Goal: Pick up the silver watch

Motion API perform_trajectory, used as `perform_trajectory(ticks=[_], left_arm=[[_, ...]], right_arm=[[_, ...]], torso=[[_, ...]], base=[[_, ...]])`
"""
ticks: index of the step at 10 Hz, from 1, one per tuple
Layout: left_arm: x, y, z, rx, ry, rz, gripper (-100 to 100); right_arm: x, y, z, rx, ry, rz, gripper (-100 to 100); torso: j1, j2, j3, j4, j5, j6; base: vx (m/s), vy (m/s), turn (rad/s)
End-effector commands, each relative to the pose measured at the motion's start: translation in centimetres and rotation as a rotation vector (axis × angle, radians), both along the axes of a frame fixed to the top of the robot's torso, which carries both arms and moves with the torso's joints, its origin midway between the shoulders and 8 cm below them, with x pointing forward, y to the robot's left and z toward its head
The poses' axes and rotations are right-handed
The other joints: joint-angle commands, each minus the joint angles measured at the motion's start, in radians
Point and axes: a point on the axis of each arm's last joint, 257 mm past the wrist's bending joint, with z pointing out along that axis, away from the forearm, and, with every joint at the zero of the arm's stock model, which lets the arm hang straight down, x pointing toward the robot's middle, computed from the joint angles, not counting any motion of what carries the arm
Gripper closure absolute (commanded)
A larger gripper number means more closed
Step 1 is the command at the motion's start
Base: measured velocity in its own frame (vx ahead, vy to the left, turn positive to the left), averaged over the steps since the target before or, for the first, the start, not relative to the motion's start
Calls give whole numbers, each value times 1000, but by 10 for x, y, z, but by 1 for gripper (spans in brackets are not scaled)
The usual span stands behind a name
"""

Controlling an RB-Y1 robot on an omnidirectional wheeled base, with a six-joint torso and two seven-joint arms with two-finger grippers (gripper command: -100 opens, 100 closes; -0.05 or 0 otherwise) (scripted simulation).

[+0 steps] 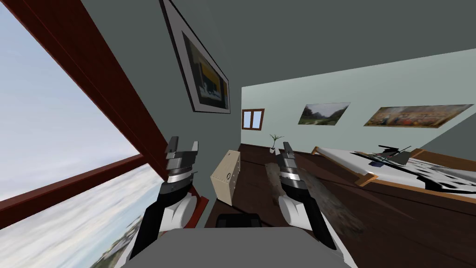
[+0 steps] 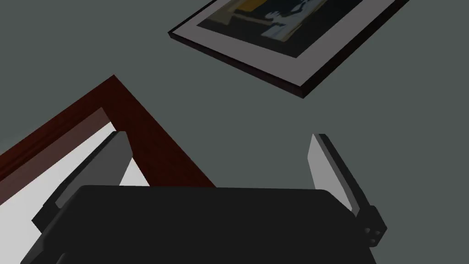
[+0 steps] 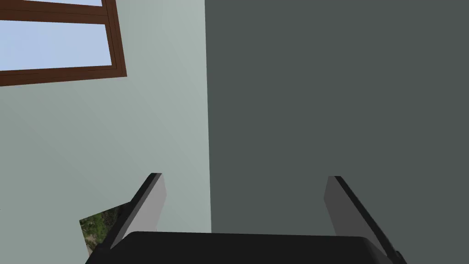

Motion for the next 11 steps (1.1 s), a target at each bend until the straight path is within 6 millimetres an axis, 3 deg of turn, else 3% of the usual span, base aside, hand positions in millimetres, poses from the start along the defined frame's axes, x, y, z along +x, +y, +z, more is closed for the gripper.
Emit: perform_trajectory(ticks=[1,4,7,8,10,11], left_arm=[[9,1,-15,-26,38,-45,-100],[22,6,-40,-92,102,-104,-100],[39,15,-79,-185,191,-161,-100],[39,17,-79,-199,190,-166,-100],[49,24,-111,-279,260,-197,-100],[49,26,-111,-292,258,-201,-100]], right_arm=[[0,0,0,0,0,0,0],[0,0,0,0,0,0,0],[0,0,0,0,0,0,0],[0,0,0,0,0,0,0],[0,0,0,0,0,0,0],[0,0,0,0,0,0,0]], torso=[[0,0,0,0,0,0],[-4,-1,-1,0,-1,0],[-4,-2,-1,-1,-1,0],[-4,-2,-1,-1,-1,0],[-3,-2,-1,0,-1,0],[-3,-2,-1,-1,-1,0]], base=[[13,-34,-95],[21,-60,-78],[34,-62,-92],[23,-44,-32],[33,-44,-97],[26,-35,-36]])
